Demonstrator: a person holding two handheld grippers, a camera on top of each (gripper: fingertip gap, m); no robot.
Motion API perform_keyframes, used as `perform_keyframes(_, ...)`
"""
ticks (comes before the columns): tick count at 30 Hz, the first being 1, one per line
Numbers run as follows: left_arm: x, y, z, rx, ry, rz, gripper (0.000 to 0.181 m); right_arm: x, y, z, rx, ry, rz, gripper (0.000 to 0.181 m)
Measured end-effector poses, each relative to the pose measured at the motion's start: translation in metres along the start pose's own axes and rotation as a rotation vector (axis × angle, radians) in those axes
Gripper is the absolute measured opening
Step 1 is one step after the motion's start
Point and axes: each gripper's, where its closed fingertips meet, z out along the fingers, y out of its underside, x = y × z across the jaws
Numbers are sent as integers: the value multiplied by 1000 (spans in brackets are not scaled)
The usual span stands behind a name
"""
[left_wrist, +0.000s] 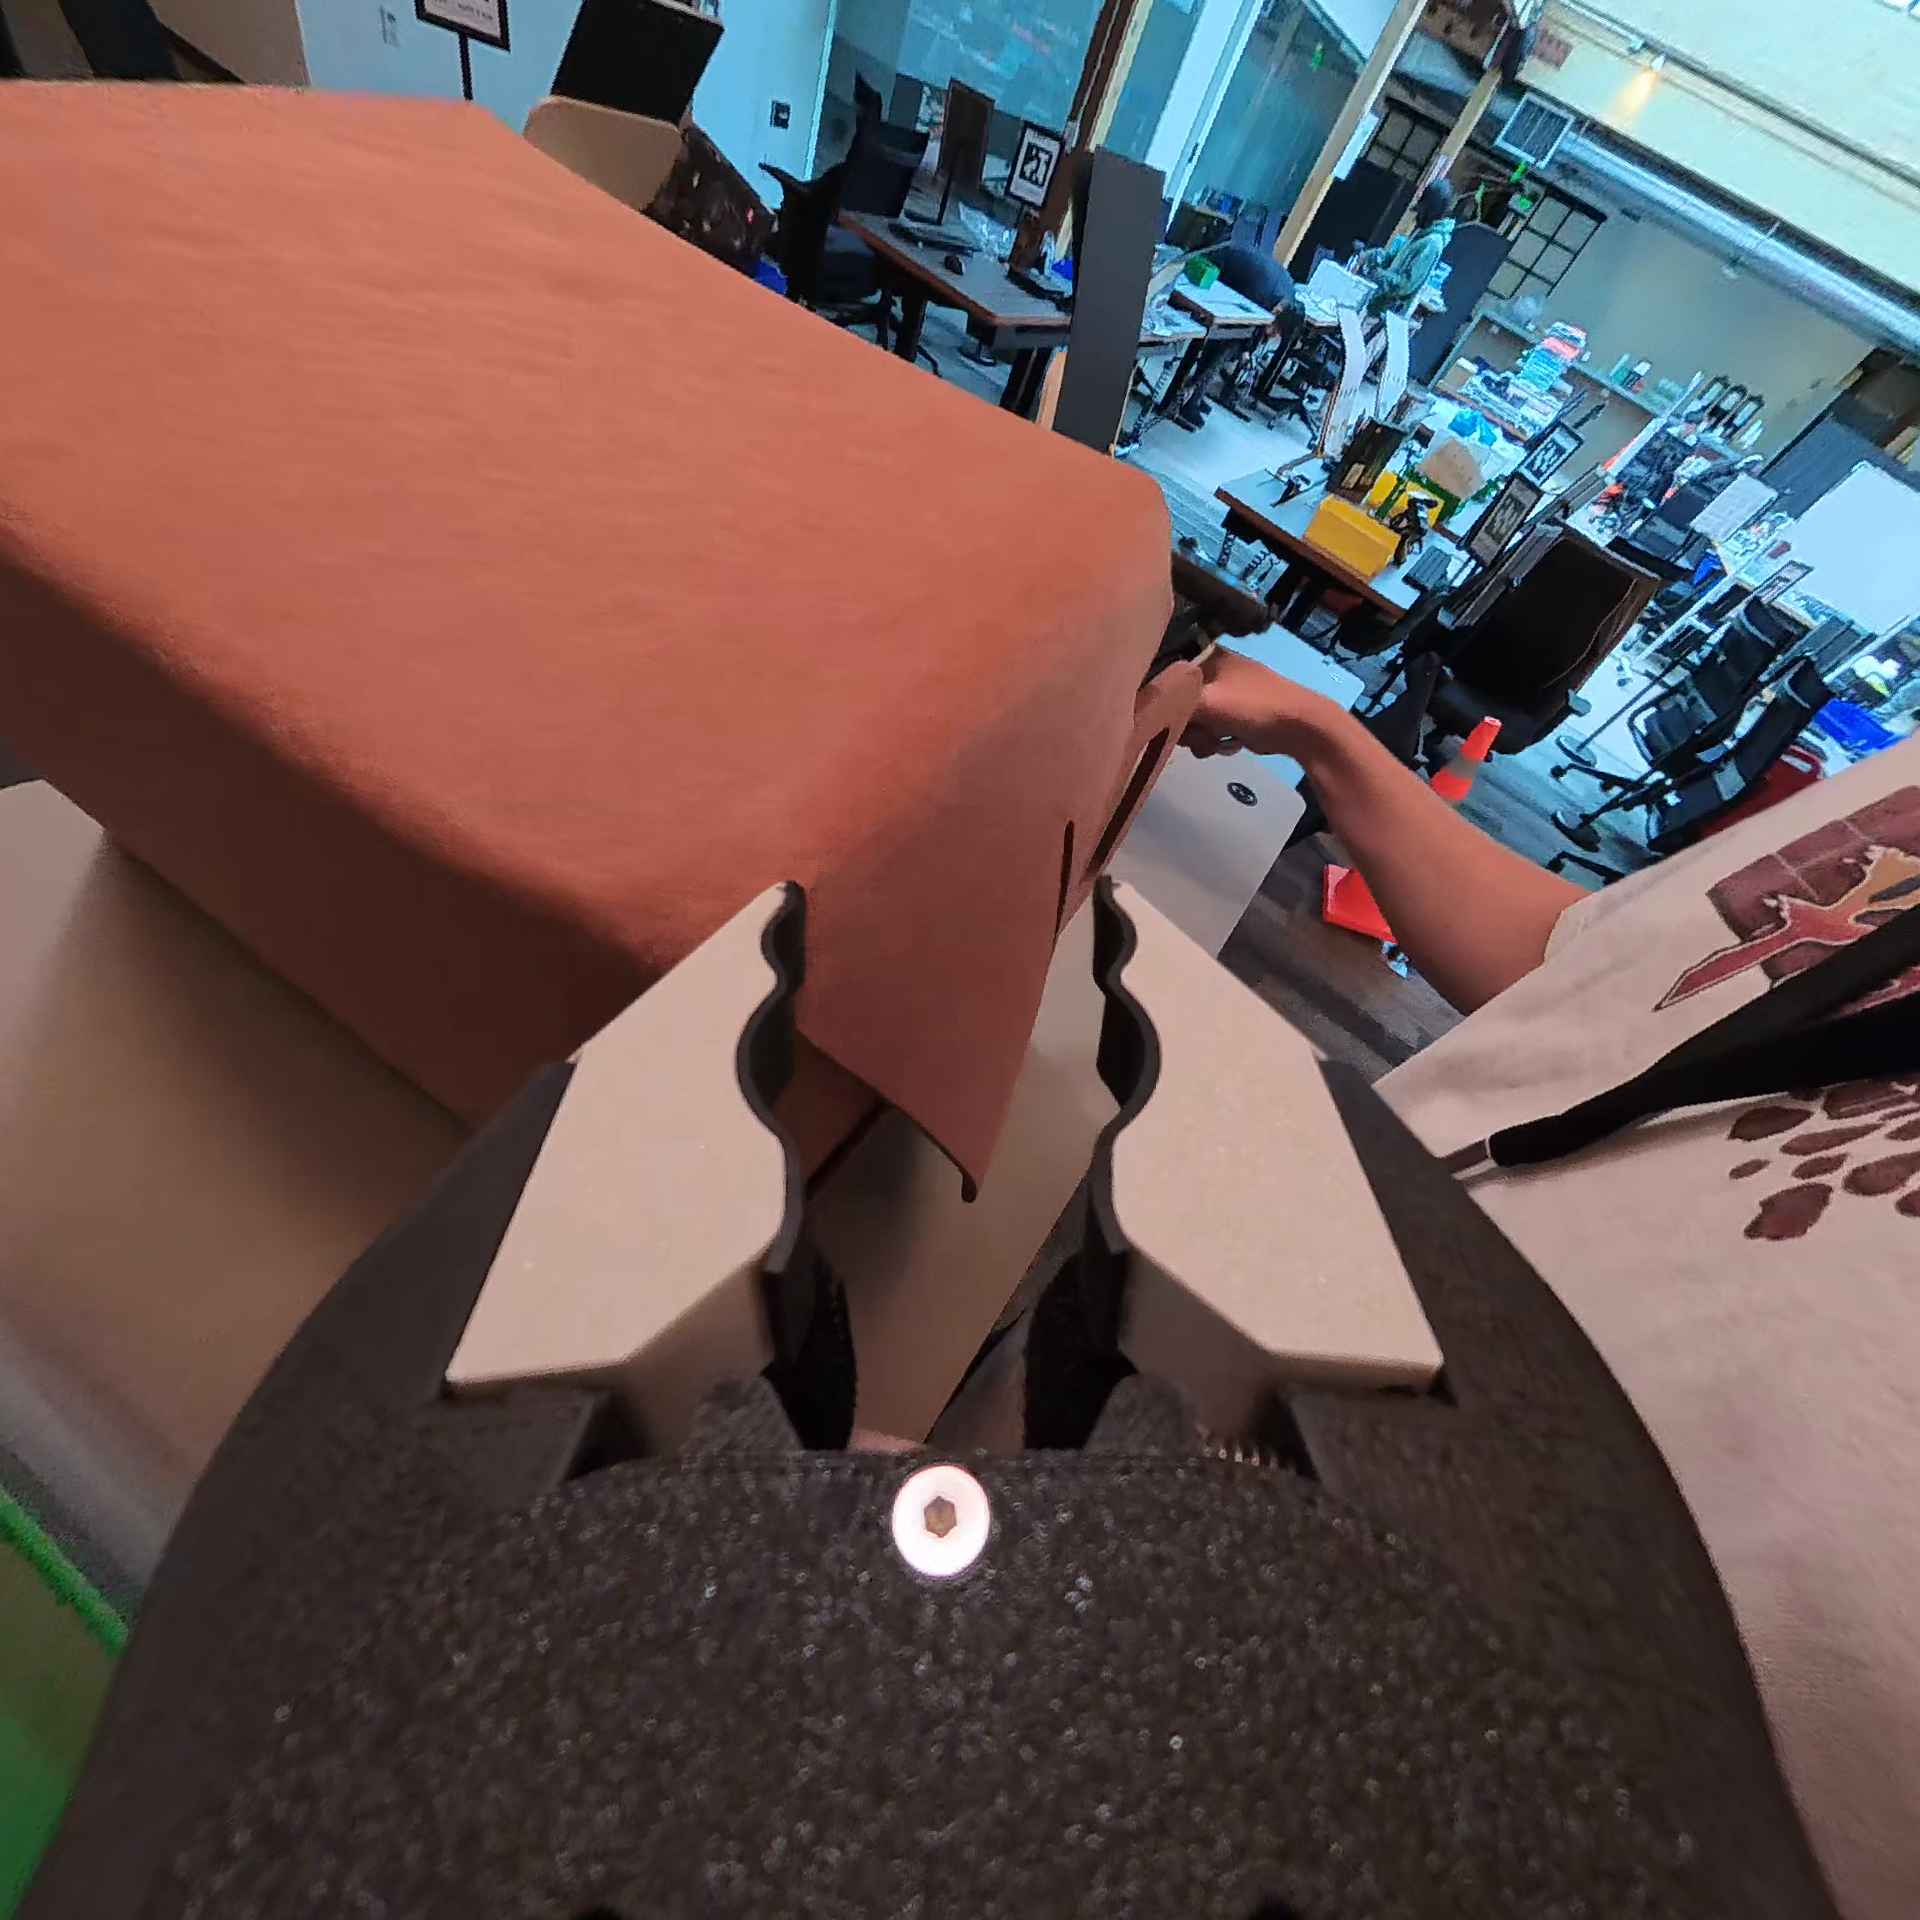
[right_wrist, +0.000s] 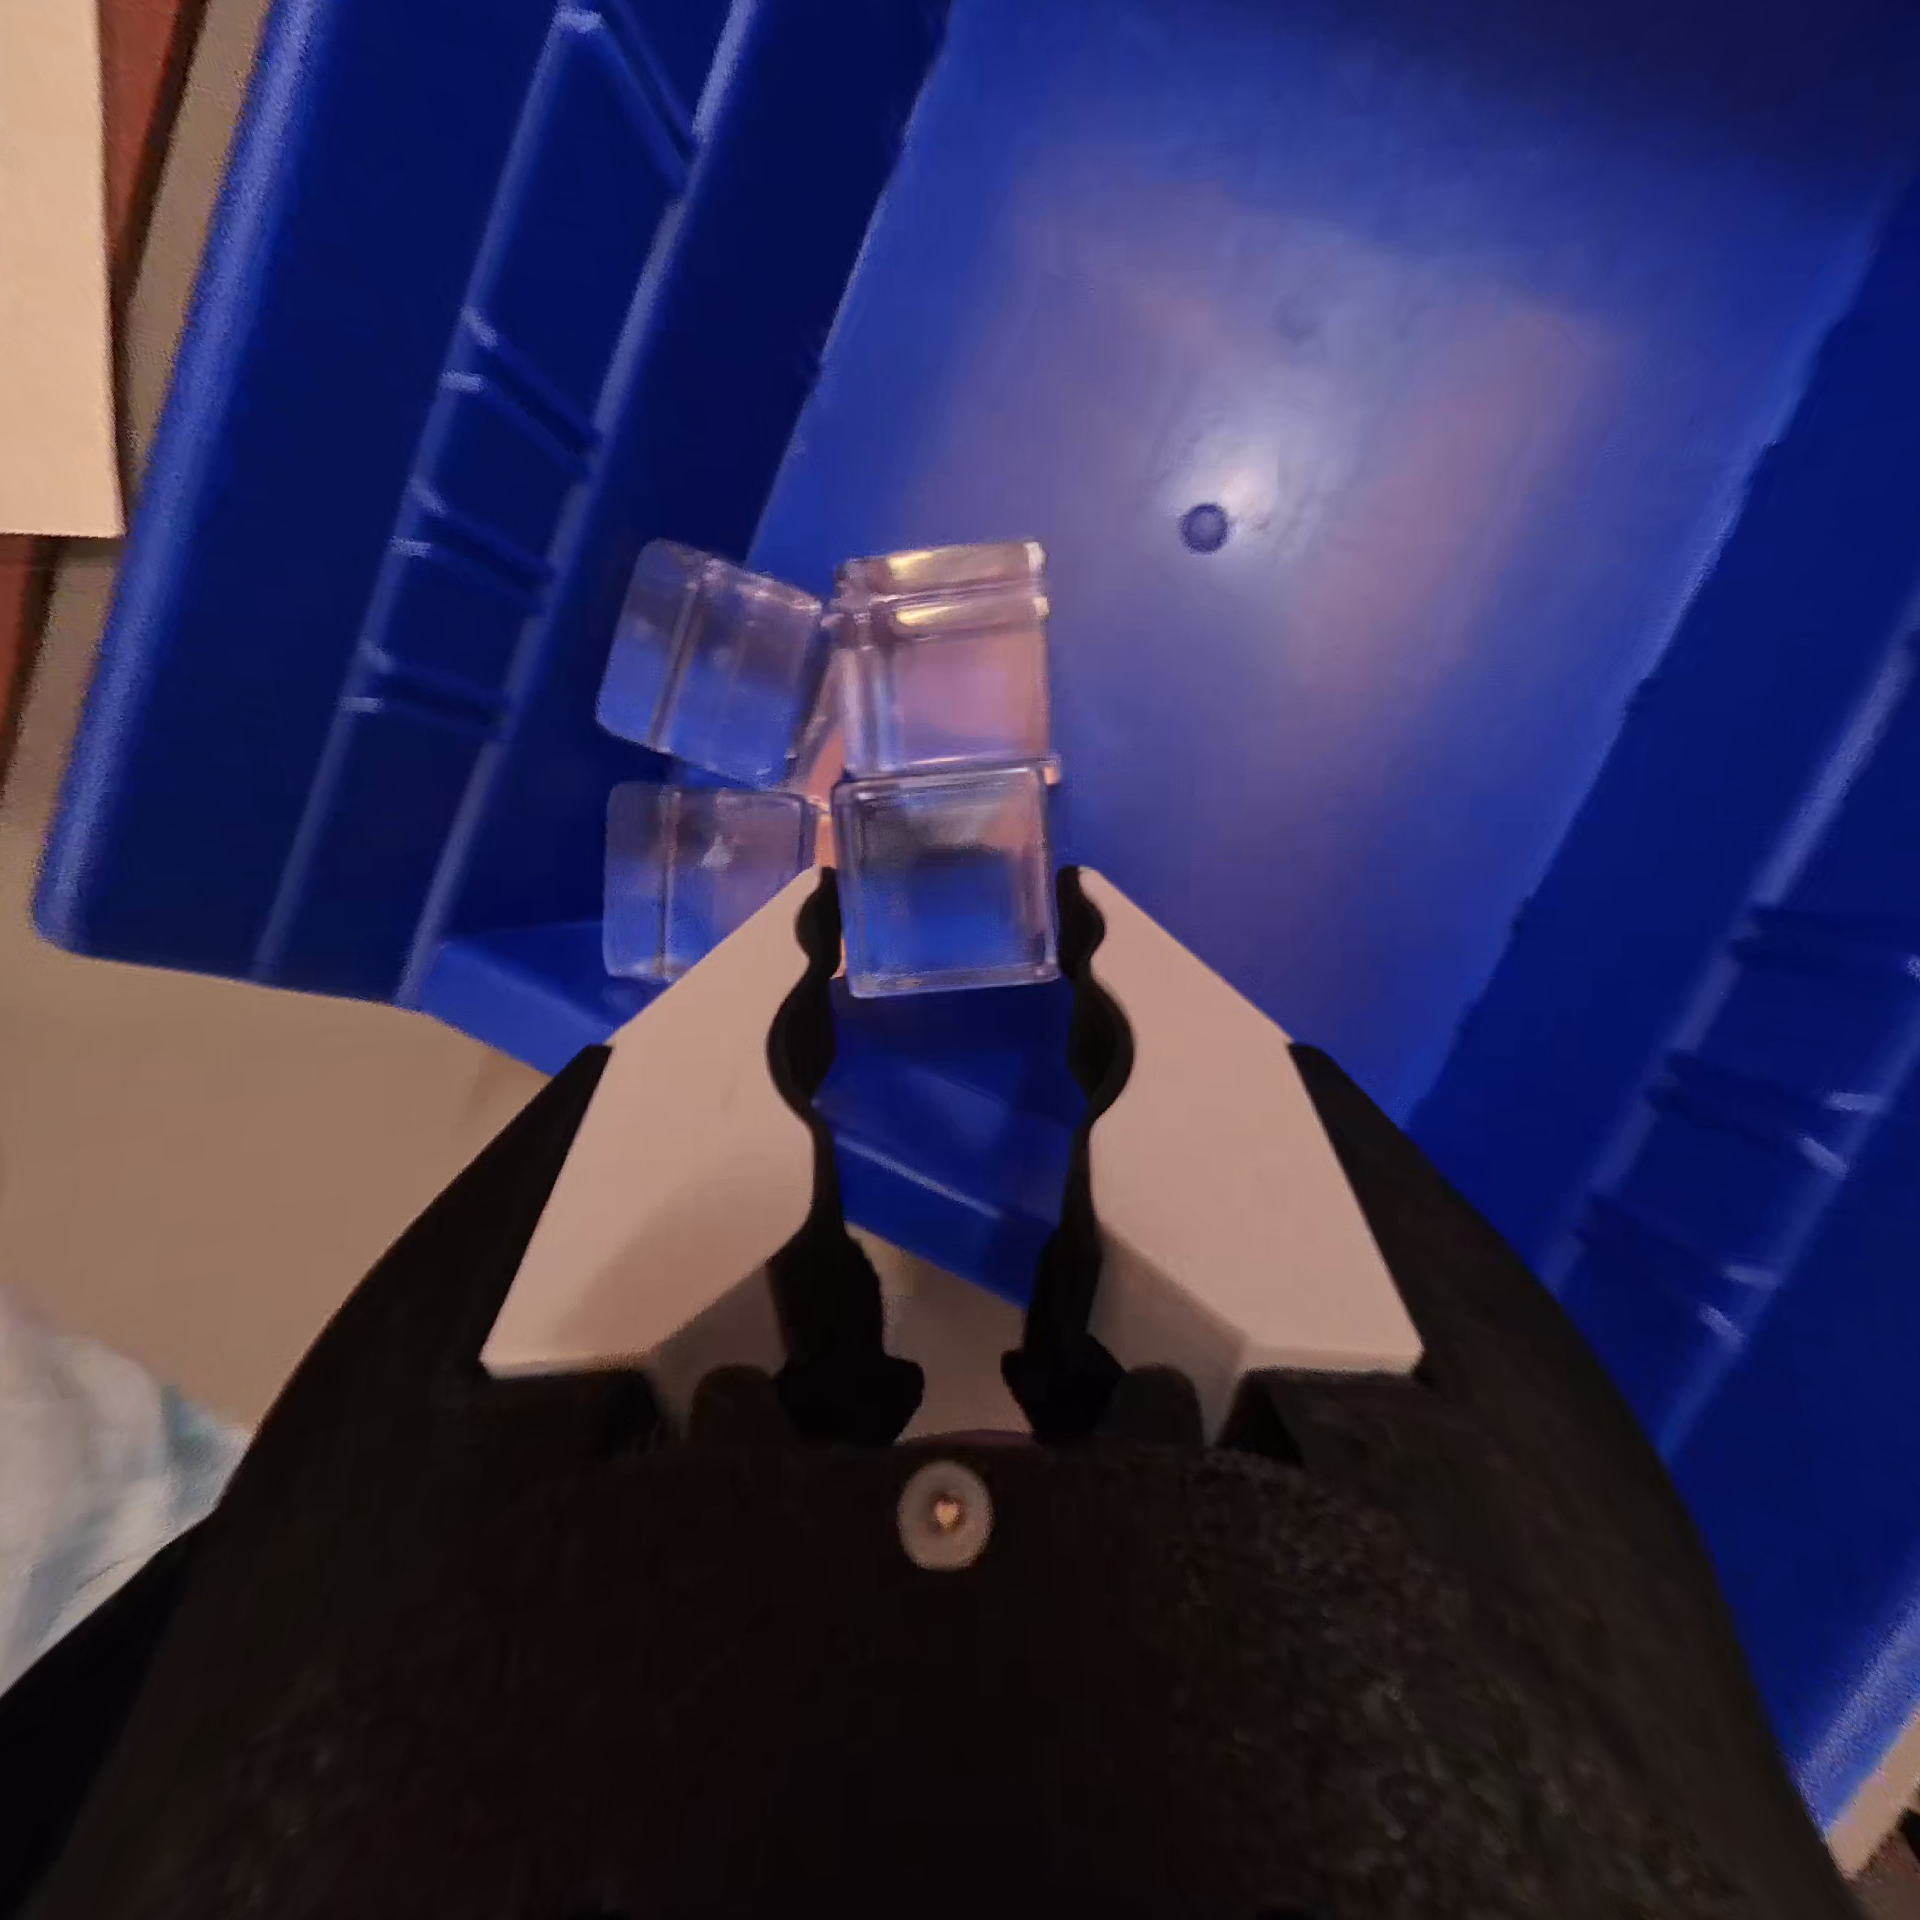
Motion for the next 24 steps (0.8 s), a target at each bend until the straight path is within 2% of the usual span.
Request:
perform_keyframes(2,4,2,0,6,-3,-4,57,-9,1,1,-39,-59,5,42)
perform_keyframes(4,4,4,-2,4,-9,-19,57,-7,0,-5,-61,-49,-4,46)
perform_keyframes(7,2,6,-12,21,-33,-14,57,-9,-18,-35,41,-8,21,49)
perform_keyframes(10,-4,8,-25,43,-45,-19,57,-31,-52,-83,269,59,47,48)
perform_keyframes(14,-24,18,-42,52,-79,-37,57,-107,-104,-145,698,41,122,48)
perform_keyframes(16,-44,27,-53,28,-140,-39,57,-152,-119,-170,899,-25,177,47)
perform_keyframes(19,-87,51,-74,-65,-272,-33,57,-205,-126,-188,1036,-128,280,46)
perform_keyframes(22,-147,76,-94,-188,-398,20,57,-252,-124,-185,1038,-216,296,46)
perform_keyframes(24,-188,95,-98,-286,-408,67,57,-278,-119,-177,999,-227,256,46)
